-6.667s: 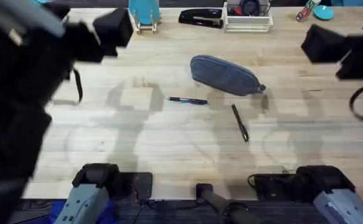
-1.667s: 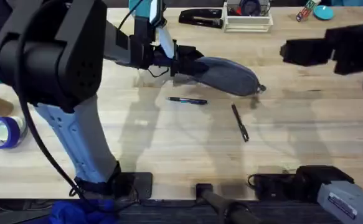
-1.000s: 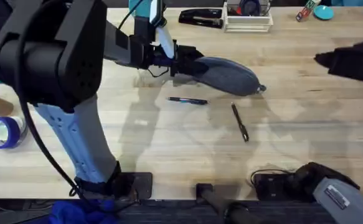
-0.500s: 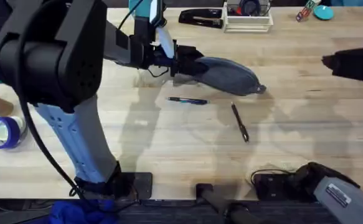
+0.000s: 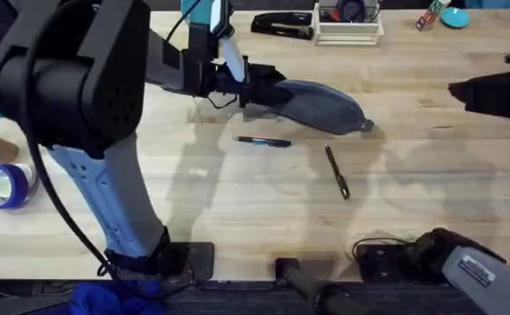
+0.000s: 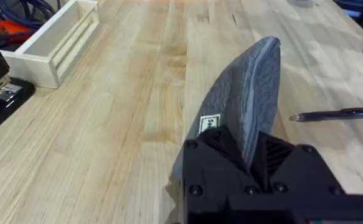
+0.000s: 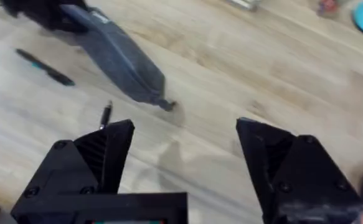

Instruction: Unzip the bag, pick up the pens from the table one at a time and place them inside, then zip the bag closed.

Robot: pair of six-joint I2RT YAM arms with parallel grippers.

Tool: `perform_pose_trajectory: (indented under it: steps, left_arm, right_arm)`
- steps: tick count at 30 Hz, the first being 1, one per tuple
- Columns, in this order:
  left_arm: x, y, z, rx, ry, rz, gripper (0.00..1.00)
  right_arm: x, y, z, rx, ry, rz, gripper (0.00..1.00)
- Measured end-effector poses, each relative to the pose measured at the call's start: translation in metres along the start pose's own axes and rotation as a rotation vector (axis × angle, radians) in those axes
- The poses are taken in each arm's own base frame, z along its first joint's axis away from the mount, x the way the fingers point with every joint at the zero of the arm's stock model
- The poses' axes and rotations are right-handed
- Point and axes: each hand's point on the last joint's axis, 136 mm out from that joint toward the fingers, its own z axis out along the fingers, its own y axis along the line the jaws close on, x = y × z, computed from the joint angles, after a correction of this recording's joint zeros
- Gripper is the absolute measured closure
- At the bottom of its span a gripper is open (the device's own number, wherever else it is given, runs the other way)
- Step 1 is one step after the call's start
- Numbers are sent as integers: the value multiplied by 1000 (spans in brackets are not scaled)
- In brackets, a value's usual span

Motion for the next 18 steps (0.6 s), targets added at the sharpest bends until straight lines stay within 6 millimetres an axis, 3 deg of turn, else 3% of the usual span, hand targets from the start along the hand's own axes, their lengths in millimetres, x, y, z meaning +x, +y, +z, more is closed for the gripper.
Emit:
perform_pose_trajectory:
  steps: [12, 18]
  left_arm:
    - [0, 0, 0, 0, 0, -1, 959]
    - [0, 0, 0, 0, 0, -1, 959]
  right_arm:
    - [6, 2, 33, -260, -26, 19, 5]
    - [21, 24, 39, -439, -7, -49, 5]
